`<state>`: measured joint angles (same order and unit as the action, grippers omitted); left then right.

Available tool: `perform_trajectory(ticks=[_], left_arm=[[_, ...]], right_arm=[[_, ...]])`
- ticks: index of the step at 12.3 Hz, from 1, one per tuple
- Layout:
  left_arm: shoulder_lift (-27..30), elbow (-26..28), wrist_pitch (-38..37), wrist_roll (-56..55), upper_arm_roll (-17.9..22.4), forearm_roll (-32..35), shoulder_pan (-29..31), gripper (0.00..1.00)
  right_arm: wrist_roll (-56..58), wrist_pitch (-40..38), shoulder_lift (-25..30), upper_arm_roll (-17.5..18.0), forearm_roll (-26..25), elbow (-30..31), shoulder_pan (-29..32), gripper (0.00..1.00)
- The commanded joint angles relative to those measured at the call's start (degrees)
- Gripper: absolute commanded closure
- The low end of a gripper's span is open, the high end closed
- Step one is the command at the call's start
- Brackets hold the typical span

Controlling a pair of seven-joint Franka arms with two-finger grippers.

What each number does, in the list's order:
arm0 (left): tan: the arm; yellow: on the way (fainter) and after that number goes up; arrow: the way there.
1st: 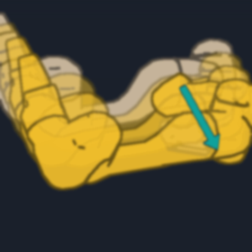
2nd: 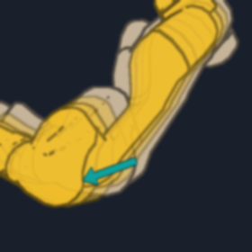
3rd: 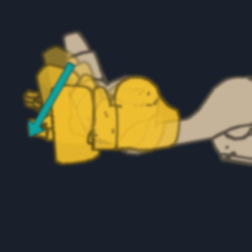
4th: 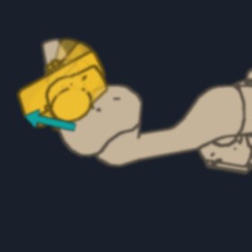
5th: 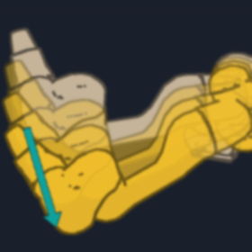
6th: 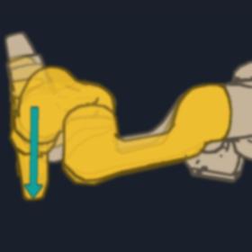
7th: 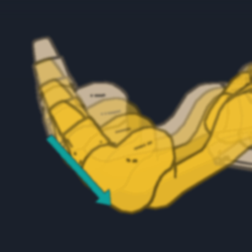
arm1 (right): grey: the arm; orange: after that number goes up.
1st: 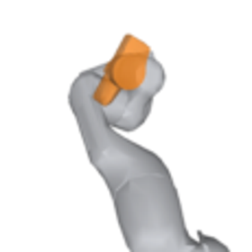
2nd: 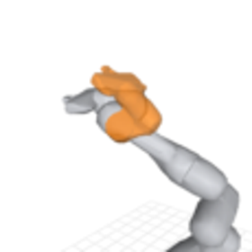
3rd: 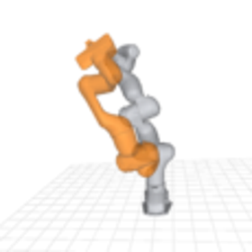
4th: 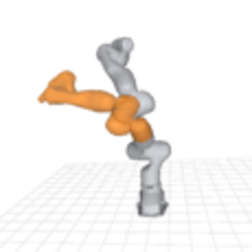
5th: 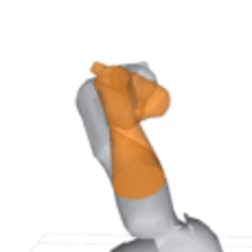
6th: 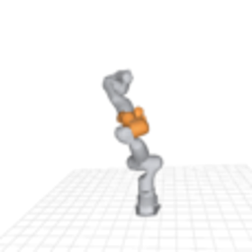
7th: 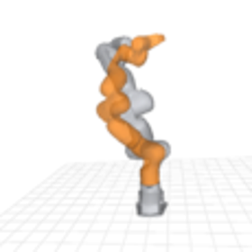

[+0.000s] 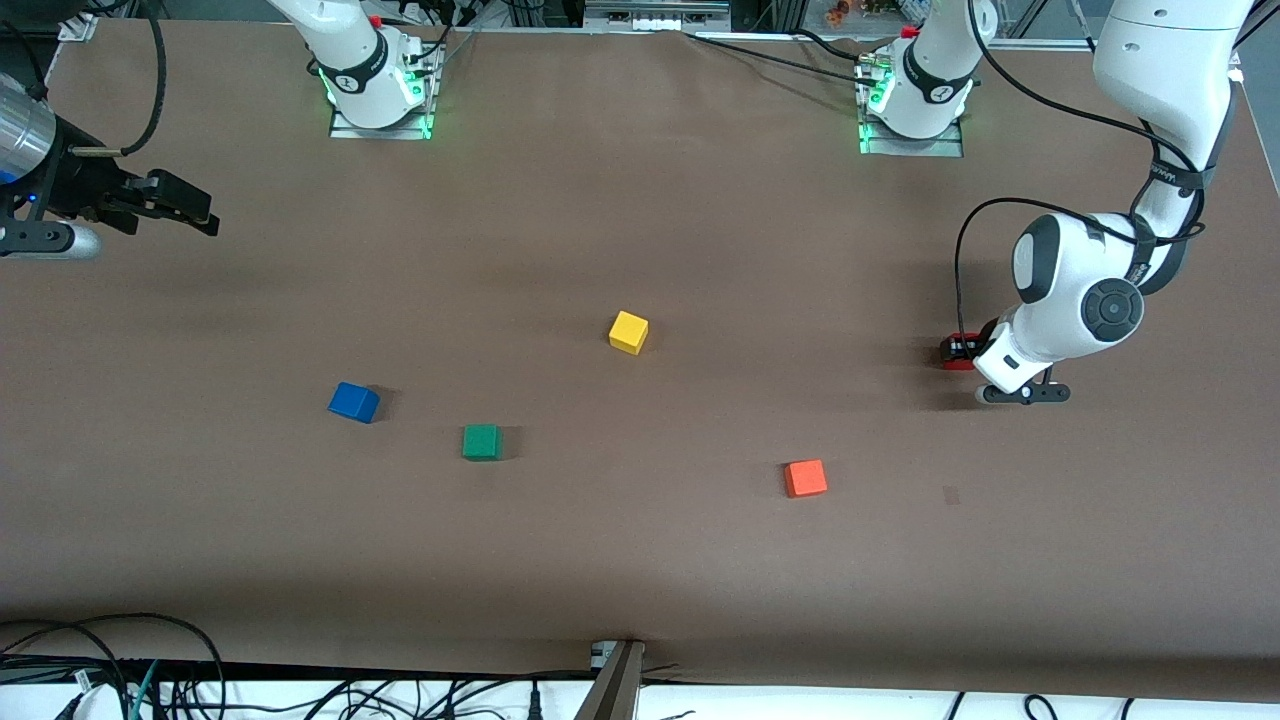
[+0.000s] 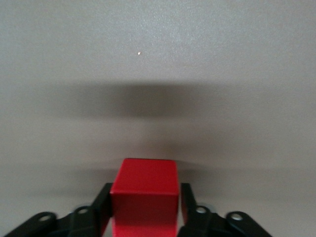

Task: Pass red block to right arm, stack on blue
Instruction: 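Close the left gripper on the red cube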

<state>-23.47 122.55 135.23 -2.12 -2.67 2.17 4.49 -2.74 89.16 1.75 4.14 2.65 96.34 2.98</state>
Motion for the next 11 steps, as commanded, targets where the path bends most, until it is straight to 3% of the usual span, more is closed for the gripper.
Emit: perform_trajectory(ticks=[1, 2, 5, 11], left_arm=[[0.1, 0.1, -0.1, 0.7, -0.1, 1.4, 0.2, 0.93], [0.3, -0.2, -0.7, 2.8, -0.2, 2.2, 0.3, 1.0], [1.4, -2.7, -2.4, 5.7, -0.2, 2.3, 0.3, 1.0], [1.5, -16.4, -16.0, 19.4, -1.0, 2.3, -0.8, 1.0]], right_arm=[[-0.8, -0.4, -0.1, 0.2, 0.8, -0.5, 0.4, 0.0], [-0.8, -0.4, -0.1, 0.0, 0.9, -0.5, 0.4, 0.0], [-0.8, -0.3, -0.1, 0.0, 0.8, -0.5, 0.4, 0.0], [-0.8, -0.1, -0.2, 0.0, 0.8, -0.5, 0.4, 0.0]])
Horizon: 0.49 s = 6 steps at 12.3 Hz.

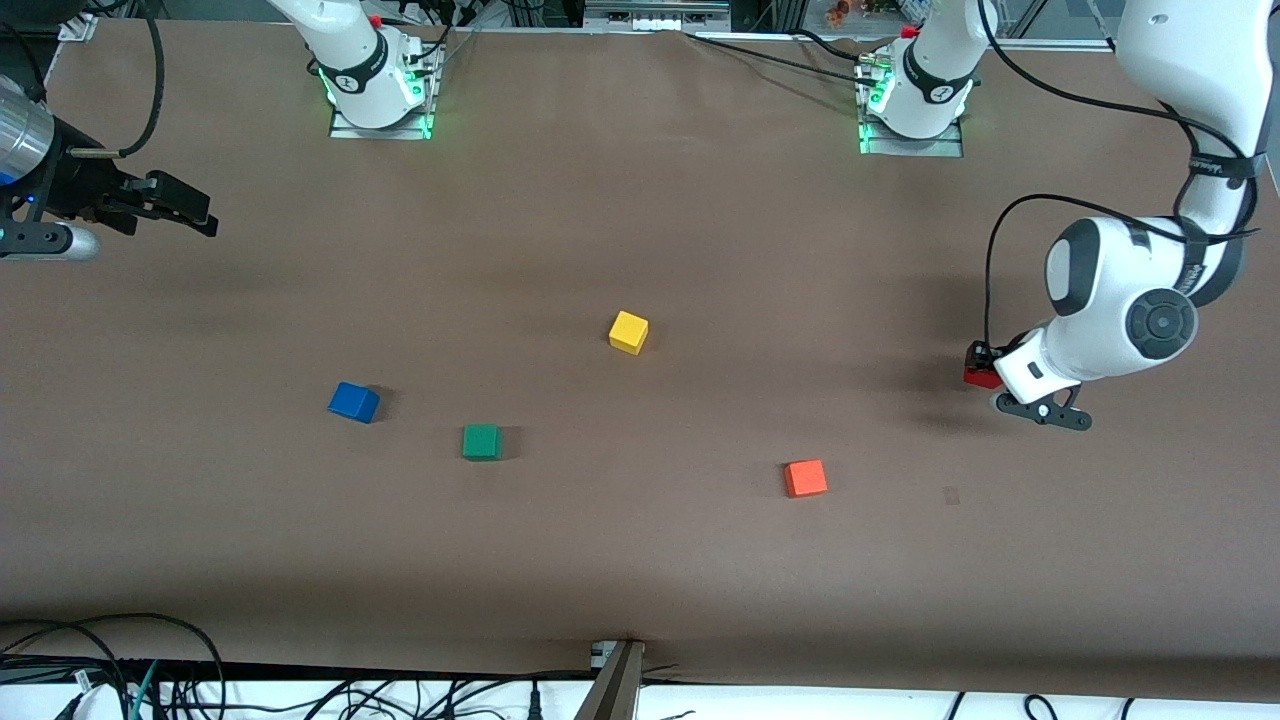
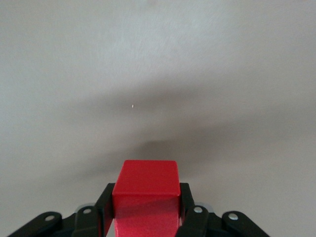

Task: Pass red block to right arm, stack on blue
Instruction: 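Close the left gripper on the red cube, then lift the red cube with the left gripper while the right gripper approaches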

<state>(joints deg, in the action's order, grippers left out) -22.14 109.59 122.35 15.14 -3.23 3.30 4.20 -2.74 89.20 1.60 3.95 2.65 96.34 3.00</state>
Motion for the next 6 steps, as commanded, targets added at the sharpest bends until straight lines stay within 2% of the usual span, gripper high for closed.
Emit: perform_trajectory(ticks=[1, 6], left_arm=[[0.3, -5.4, -4.9, 1.8, -1.9, 1.2, -0.7, 1.0], [0.2, -17.6, -19.3, 5.2, -7.7, 1.5, -1.3, 1.0]], right_arm=[[-0.8, -0.1, 0.0, 0.2, 0.8, -0.5, 0.4, 0.0], [-0.8, 1.9, -0.1, 0.1, 0.6, -0.6, 0.8, 0.0]])
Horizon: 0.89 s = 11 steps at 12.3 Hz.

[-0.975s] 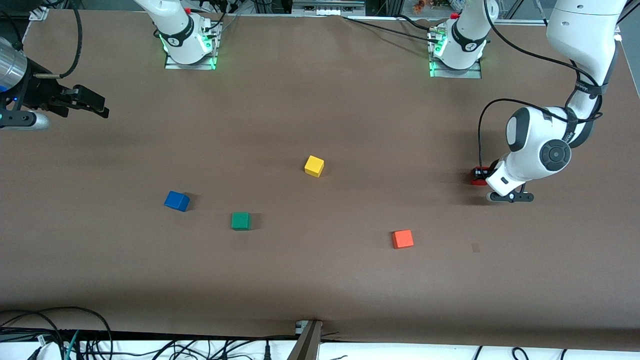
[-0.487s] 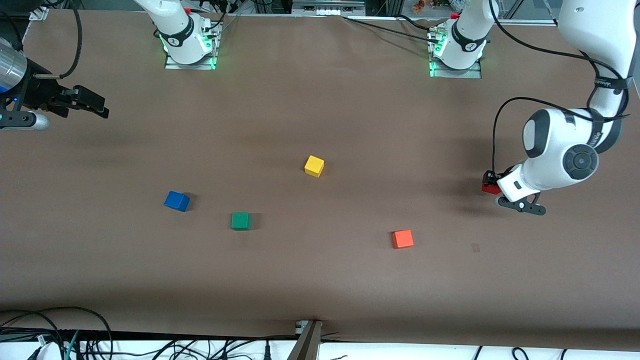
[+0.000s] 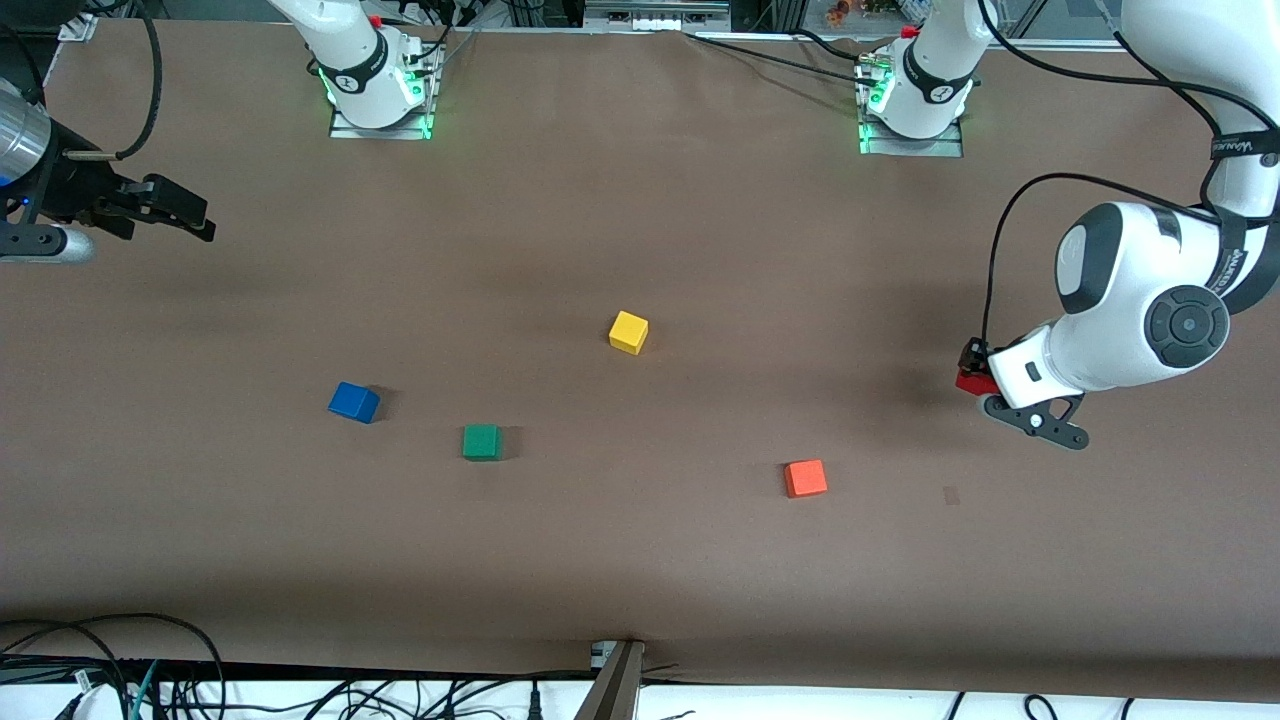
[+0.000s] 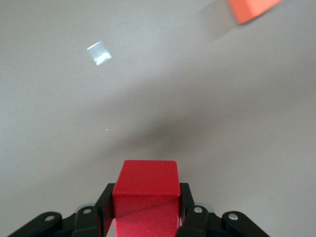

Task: Pass red block to right arm, stack on blue
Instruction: 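Lift the red cube with the left gripper while the right gripper approaches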

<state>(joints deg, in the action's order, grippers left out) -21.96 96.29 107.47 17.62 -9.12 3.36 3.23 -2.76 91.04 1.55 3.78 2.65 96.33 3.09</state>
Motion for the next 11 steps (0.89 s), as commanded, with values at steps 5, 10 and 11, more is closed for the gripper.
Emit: perform_trajectory(ticks=[5, 10, 11], left_arm=[[-0.4, -9.4, -6.9, 5.5, -6.4, -8.2, -0.2, 1.0], [-6.2, -13.6, -6.4, 16.0, -6.6, -30.7, -0.3, 1.0], [-7.2, -13.9, -6.4, 19.5, -6.6, -35.7, -0.2, 1.0]], right_arm=[[-0.8, 0.3, -1.1, 0.3, 0.6, -0.7, 0.7, 0.0], [-0.8, -0.9, -1.8, 0.3, 5.4, -0.3, 0.8, 0.0], [-0.8, -1.7, -1.9, 0.3, 5.7, -0.1, 0.7, 0.0]])
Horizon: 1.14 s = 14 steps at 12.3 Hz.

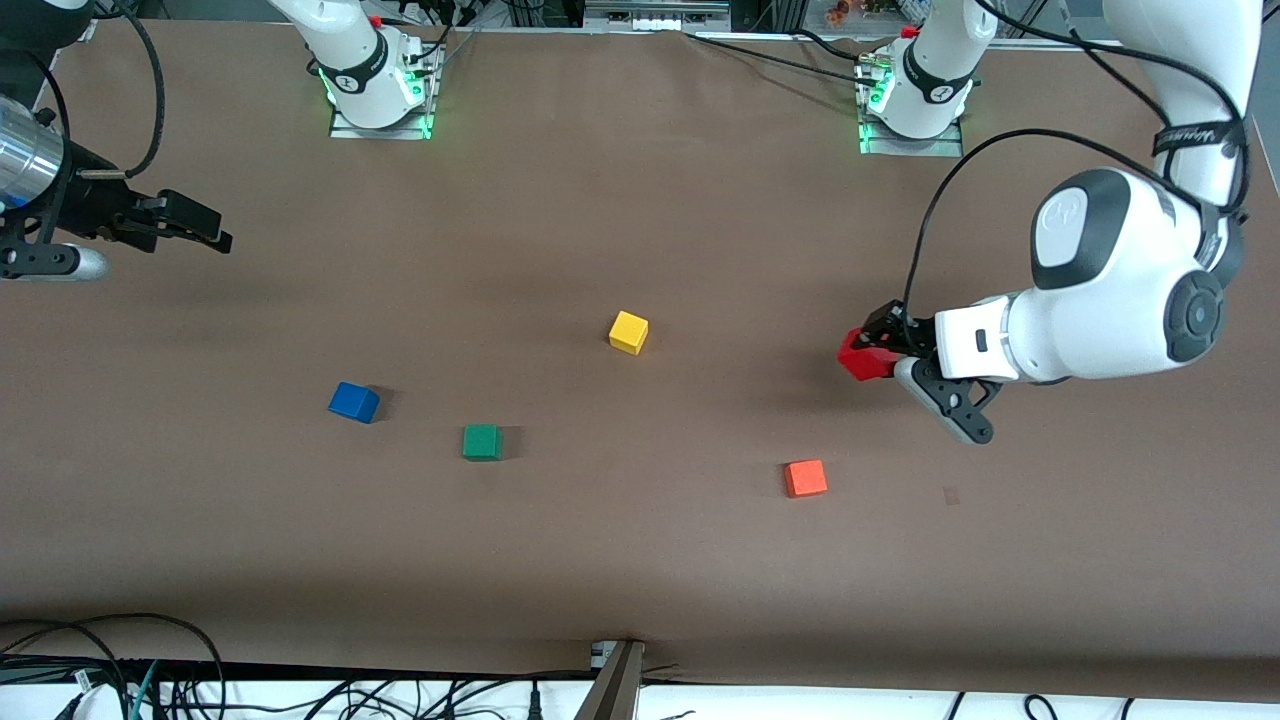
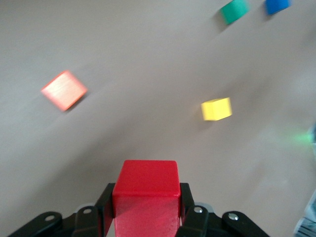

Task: Pass red block to right arm, stack on blue
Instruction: 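Lift the red cube with the left gripper while the right gripper approaches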

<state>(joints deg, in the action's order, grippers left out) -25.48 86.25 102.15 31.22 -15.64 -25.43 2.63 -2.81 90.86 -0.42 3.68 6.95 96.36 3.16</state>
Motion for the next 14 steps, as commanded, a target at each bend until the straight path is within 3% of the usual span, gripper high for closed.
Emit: perform_trajectory(ticks=[1, 5, 7, 10, 13, 14], left_arm=[[-4.1, -4.0, -1.1, 7.9, -0.1, -10.4, 0.4, 1.0], [-5.1, -4.1, 1.5, 16.9, -0.1, -23.6, -1.3, 1.0], [-8.2, -4.9, 1.8, 30.6, -0.4, -32.7, -4.2, 1.0], [-12.1, -7.8, 7.5, 46.4, -0.4, -41.9, -9.5, 1.0], [-12.1, -8.1, 10.7, 47.5, -0.5, -49.0, -15.3, 1.0], [-12.5, -9.5, 10.8, 47.4, -0.4, -50.9, -17.0, 1.0]], right_arm=[[-0.4, -3.0, -0.4, 0.5, 2.4, -0.1, 0.4, 0.0], [0.3, -8.9, -2.2, -1.1, 13.0, -1.0, 0.8, 0.0], [-0.3, -13.2, -4.0, -1.1, 21.6, -1.3, 0.6, 0.0], [-0.7, -9.1, -8.1, -0.7, 34.1, -0.9, -2.2, 0.0], [-2.4, -4.7, -13.7, -0.7, 49.9, -0.6, -4.7, 0.0], [-2.4, -2.6, -14.2, -0.7, 51.2, -0.5, -6.6, 0.0]])
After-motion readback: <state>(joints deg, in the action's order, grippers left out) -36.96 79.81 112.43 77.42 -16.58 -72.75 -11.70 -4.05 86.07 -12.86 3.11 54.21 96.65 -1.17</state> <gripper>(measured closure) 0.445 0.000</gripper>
